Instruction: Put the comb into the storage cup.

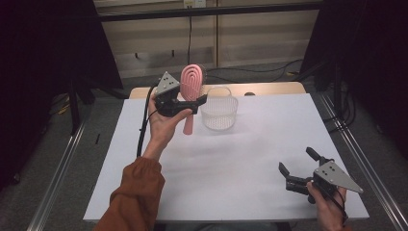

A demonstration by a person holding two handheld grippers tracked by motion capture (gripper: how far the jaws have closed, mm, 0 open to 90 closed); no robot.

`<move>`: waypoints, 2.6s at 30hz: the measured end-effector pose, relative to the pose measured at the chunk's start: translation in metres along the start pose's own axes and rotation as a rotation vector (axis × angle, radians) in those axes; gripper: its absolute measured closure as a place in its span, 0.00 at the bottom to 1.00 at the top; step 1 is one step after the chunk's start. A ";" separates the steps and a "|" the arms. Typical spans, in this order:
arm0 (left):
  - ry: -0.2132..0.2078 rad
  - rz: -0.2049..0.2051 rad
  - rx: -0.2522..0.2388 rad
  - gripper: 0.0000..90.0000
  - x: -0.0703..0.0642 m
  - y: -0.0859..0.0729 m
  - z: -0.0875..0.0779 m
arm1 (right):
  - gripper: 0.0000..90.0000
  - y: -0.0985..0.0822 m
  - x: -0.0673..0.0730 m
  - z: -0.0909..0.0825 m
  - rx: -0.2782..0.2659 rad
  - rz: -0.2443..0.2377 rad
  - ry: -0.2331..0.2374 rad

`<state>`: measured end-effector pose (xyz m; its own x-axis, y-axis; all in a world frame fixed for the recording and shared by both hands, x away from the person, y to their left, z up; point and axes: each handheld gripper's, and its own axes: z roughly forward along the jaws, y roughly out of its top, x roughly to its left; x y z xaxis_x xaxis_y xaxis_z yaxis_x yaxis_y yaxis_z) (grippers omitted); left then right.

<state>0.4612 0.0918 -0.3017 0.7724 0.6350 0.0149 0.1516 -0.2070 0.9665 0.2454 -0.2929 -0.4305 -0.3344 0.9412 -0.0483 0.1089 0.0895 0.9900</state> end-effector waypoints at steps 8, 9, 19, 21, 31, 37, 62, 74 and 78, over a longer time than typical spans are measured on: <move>0.002 -0.020 -0.016 0.21 0.005 0.002 0.009 | 0.00 0.000 0.000 0.000 -0.003 0.000 0.001; 0.003 -0.021 -0.019 0.21 0.005 0.003 0.011 | 0.00 0.000 0.000 0.000 -0.001 -0.001 0.002; 0.013 -0.012 -0.051 0.21 0.003 0.016 0.019 | 0.00 0.000 0.000 0.000 -0.004 -0.001 0.004; 0.011 -0.005 -0.050 0.21 0.002 0.020 0.020 | 0.00 0.000 0.000 0.000 -0.004 -0.001 0.005; 0.035 0.001 -0.062 0.21 0.001 0.027 0.032 | 0.00 0.000 -0.001 0.000 -0.004 0.000 0.008; 0.047 -0.002 -0.073 0.21 0.003 0.030 0.039 | 0.00 0.000 0.000 0.000 -0.005 -0.001 0.012; 0.076 0.077 -0.106 0.21 -0.008 0.032 0.083 | 0.00 0.000 0.000 -0.002 -0.001 0.000 0.015; 0.090 0.040 -0.106 0.21 -0.008 0.019 0.098 | 0.00 0.000 0.000 -0.003 -0.002 0.001 0.015; 0.091 0.033 -0.098 0.21 -0.007 0.014 0.101 | 0.00 -0.001 0.000 -0.003 -0.003 -0.001 0.016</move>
<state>0.5208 0.0091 -0.3139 0.7160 0.6949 0.0661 0.0623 -0.1580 0.9855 0.2421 -0.2942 -0.4306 -0.3498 0.9357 -0.0467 0.1061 0.0892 0.9903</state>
